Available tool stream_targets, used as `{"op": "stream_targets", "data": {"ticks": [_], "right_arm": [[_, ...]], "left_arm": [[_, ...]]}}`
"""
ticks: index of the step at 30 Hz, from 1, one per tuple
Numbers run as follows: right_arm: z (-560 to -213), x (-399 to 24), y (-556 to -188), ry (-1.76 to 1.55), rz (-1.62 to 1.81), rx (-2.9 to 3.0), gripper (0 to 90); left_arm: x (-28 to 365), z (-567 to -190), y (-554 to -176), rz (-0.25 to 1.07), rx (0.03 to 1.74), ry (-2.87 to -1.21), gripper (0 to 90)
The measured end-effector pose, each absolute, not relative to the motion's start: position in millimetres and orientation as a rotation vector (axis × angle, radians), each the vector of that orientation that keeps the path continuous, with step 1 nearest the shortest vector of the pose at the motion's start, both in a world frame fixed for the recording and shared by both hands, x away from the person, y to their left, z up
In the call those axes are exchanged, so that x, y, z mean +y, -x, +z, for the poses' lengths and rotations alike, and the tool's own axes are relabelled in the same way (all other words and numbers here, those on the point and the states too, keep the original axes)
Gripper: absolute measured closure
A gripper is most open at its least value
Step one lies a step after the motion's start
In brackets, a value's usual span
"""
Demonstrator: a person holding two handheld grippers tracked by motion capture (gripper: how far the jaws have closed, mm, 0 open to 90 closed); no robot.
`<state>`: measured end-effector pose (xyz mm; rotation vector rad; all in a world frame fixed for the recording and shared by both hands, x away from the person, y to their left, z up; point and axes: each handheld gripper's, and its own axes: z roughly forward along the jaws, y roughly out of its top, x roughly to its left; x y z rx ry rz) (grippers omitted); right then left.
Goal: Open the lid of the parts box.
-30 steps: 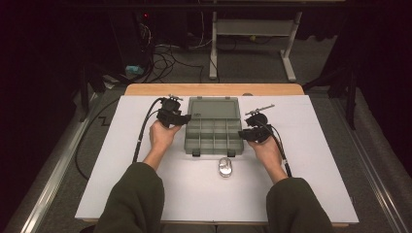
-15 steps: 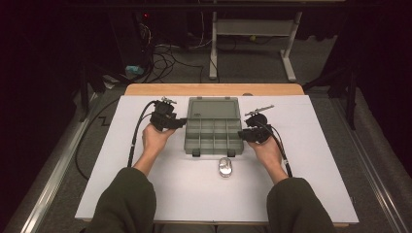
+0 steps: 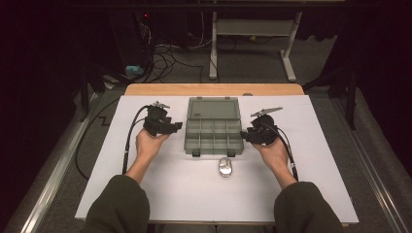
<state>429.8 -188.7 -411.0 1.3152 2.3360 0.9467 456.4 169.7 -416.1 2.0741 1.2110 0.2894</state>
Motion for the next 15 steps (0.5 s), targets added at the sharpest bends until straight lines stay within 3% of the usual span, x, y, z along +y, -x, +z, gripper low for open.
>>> {"op": "stream_targets", "data": {"ticks": [15], "right_arm": [[-410.6, -206.7, -409.0, -1.293, 1.014, 2.312, 56.6]], "left_arm": [[178.2, -417.6, -434.8, 0.299, 1.177, -2.077, 43.7]]}}
